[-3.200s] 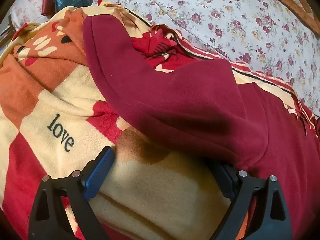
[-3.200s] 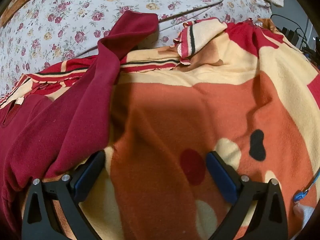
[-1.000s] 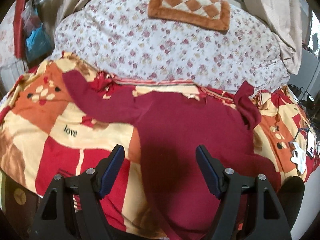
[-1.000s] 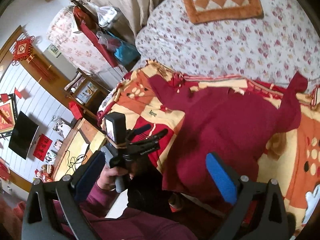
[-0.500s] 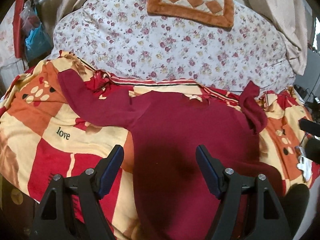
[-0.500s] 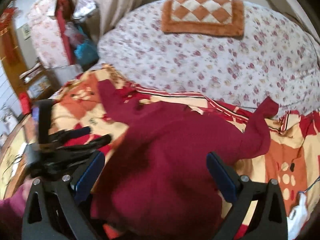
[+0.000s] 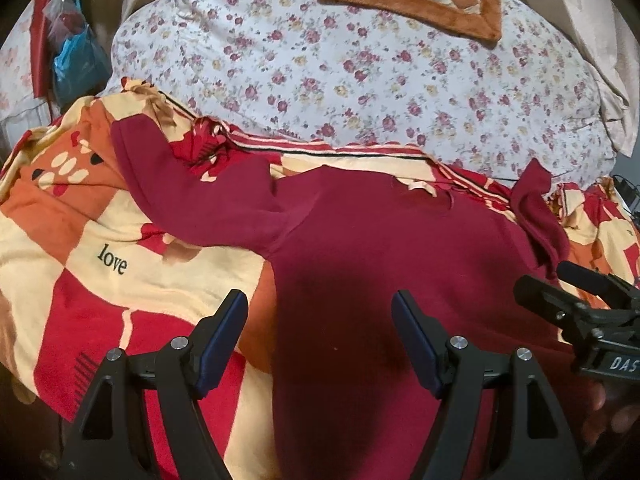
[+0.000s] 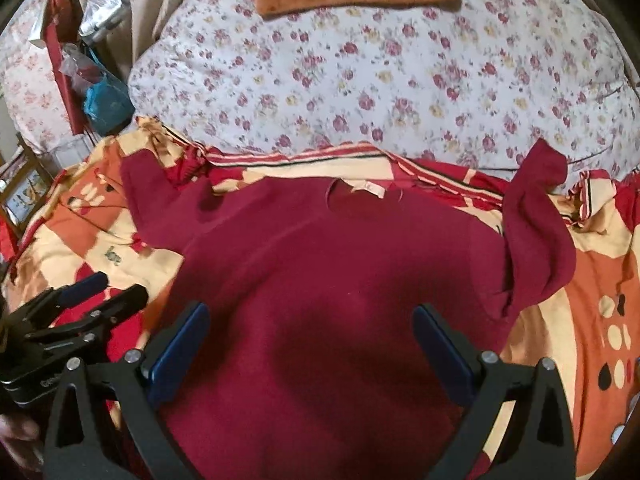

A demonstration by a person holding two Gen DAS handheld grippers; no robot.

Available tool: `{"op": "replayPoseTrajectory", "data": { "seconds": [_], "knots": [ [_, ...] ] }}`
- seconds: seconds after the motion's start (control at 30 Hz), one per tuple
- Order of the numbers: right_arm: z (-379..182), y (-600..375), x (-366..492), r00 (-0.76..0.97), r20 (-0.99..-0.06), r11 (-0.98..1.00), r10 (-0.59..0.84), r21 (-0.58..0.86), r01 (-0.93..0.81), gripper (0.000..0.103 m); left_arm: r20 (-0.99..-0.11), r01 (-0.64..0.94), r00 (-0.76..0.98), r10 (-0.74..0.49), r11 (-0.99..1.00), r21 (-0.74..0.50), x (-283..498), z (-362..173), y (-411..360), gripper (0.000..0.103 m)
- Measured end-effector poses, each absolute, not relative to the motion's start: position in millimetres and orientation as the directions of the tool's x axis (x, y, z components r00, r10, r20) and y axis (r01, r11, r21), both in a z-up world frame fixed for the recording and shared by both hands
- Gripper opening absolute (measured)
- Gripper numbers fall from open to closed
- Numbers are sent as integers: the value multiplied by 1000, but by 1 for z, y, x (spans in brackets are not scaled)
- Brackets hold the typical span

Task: Fold small clothes
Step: 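Move the left gripper to the sweatshirt sleeve and close on its cuff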

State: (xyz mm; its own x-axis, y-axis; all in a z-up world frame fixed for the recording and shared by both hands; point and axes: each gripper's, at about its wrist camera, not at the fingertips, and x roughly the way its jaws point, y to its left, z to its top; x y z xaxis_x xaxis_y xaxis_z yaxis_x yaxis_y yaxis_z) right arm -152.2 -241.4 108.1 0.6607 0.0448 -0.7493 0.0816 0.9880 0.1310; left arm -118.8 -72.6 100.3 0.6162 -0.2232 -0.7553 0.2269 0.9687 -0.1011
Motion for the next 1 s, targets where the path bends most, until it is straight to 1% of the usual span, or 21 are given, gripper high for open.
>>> {"op": "replayPoseTrajectory", "data": {
  "seconds": [0.53, 0.7, 1.0],
  "knots": [
    [61, -255, -118, 616, -787, 981, 8, 126, 148, 103, -761, 171, 617, -202, 978, -121, -85, 77, -68, 55],
    [53, -252, -110, 618, -786, 984, -13, 100, 148, 103, -763, 158, 623, -173, 983, -94, -75, 74, -61, 55],
    [46, -239, -101, 605, -796, 988, 0, 91, 121, 103, -761, 60, 632, -145, 989, -138, -57, 73, -26, 55]
  ]
}}
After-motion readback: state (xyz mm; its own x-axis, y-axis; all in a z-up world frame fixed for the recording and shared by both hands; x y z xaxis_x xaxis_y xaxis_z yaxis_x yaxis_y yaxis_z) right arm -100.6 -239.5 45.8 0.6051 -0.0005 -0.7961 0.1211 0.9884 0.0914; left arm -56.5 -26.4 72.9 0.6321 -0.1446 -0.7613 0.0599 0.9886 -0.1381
